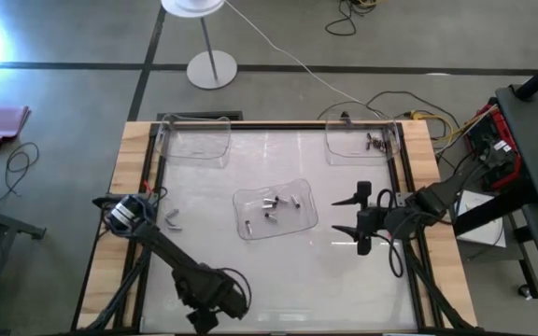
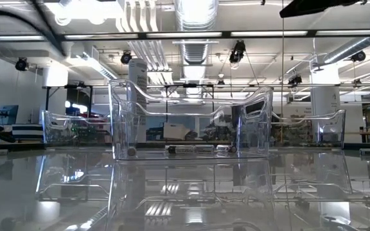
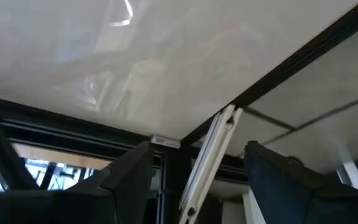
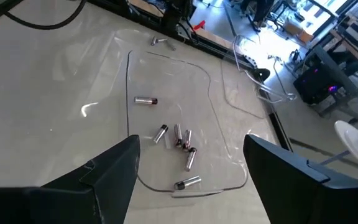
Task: Sort batteries
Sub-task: Put the white battery into the top left transparent bin
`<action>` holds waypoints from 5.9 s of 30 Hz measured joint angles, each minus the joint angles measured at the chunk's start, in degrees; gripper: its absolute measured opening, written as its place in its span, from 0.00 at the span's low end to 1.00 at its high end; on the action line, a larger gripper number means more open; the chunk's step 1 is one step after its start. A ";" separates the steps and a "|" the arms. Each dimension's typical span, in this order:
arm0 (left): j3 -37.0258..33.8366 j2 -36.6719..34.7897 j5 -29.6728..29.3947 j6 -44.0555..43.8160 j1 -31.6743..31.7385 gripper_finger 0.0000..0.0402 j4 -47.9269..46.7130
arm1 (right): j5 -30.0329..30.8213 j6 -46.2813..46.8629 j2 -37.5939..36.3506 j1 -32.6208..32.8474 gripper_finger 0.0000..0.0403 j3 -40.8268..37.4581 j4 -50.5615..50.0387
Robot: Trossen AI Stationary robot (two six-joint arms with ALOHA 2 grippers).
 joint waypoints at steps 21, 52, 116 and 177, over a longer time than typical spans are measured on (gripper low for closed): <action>-16.16 -0.69 13.58 1.76 -8.06 0.03 15.42 | -0.11 -0.20 0.00 0.00 0.70 -2.35 3.40; -35.34 -10.22 13.98 -12.43 -14.83 0.00 44.83 | -0.14 3.90 0.00 0.00 0.65 -2.90 3.41; -33.41 -8.00 15.60 -10.77 -14.98 0.00 42.37 | -0.37 5.61 0.63 0.02 0.66 -5.26 3.96; -32.67 -21.16 -10.16 -47.51 -14.65 0.54 28.44 | 0.09 4.38 0.61 0.00 0.69 -5.44 8.05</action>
